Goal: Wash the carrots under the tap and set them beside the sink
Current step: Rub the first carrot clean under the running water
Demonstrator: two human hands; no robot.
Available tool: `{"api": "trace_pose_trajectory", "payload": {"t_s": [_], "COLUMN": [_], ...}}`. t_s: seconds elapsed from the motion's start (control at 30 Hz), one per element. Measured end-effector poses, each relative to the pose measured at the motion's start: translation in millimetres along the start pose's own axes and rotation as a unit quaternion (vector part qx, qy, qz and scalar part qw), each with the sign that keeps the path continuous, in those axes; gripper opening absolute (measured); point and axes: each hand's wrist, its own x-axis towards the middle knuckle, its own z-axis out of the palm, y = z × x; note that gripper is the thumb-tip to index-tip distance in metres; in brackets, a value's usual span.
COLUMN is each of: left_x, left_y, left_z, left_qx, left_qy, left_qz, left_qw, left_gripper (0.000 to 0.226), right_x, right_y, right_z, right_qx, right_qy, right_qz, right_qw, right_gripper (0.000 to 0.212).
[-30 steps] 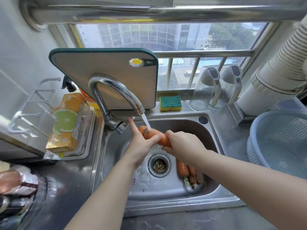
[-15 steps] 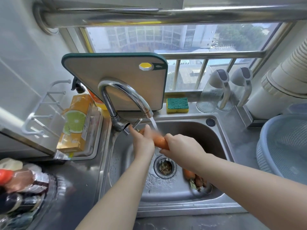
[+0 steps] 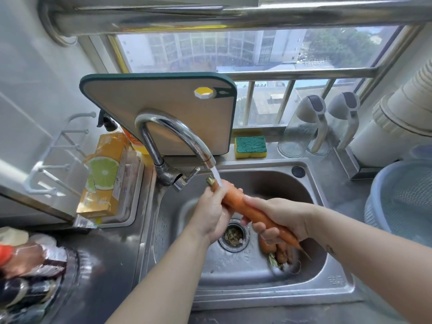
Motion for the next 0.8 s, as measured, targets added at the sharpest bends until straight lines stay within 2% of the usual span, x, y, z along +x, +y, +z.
{"api": "trace_pose_trajectory", "payload": {"t_s": [0.03, 0.07, 0.13, 0.17, 0.2, 0.27, 0.4, 0.53, 0.63, 0.67, 0.77, 0.8], "left_x": [0.7, 0.7, 0.9, 0.5, 0.6, 4.3, 3.7, 2.9, 2.3, 2.1, 2.6, 3.1], "left_y": [-1.1, -1.5, -3.2, -2.7, -2.6, -2.5, 0.4, 2.5, -1.0, -1.5, -1.0, -0.8], "left_z": [0.7, 2.8, 6.5, 8.0, 8.1, 3.5, -6.7, -12.6, -17.2, -19.3, -30.7, -34.3], "left_qx": [0.043, 0.088, 0.198, 0.264, 0.316, 0.353, 0.333, 0.223, 0.284, 0.321, 0.421, 0.443], "left_qy": [-0.011, -0.014, -0.013, -0.012, -0.016, -0.019, -0.018, -0.009, -0.008, -0.015, -0.030, -0.025], "left_qz": [0.021, 0.043, 0.091, 0.118, 0.142, 0.148, 0.104, 0.047, 0.046, 0.048, 0.045, 0.044], "left_qw": [0.999, 0.995, 0.976, 0.957, 0.938, 0.924, 0.937, 0.974, 0.958, 0.946, 0.905, 0.895], "left_gripper": [0.004, 0.008, 0.022, 0.030, 0.037, 0.041, 0.008, 0.031, 0.027, 0.032, 0.085, 0.095], "right_x": [1.0, 1.6, 8.1, 12.7, 16.1, 20.0, 18.8, 15.3, 17.0, 17.3, 19.0, 19.2], "right_y": [0.9, 1.9, 9.4, 14.3, 18.2, 21.4, 15.1, 10.1, 8.5, 7.0, 3.0, 1.8], "right_z": [0.1, 3.2, 9.6, 13.6, 18.0, 22.2, 17.1, 17.9, 19.6, 20.2, 22.1, 23.2], "right_qx": [-0.091, -0.206, -0.418, -0.468, -0.476, -0.436, -0.409, -0.399, -0.427, -0.431, -0.440, -0.445], "right_qy": [0.041, 0.101, 0.230, 0.287, 0.328, 0.367, 0.311, 0.251, 0.262, 0.264, 0.254, 0.254], "right_qz": [-0.014, -0.042, -0.111, -0.140, -0.167, -0.210, -0.209, -0.160, -0.143, -0.136, -0.119, -0.119], "right_qw": [0.995, 0.972, 0.872, 0.824, 0.799, 0.794, 0.832, 0.867, 0.854, 0.852, 0.853, 0.850], "right_gripper": [0.049, 0.044, 0.032, 0.032, 0.031, 0.024, 0.017, 0.020, 0.014, 0.011, 0.013, 0.013]}}
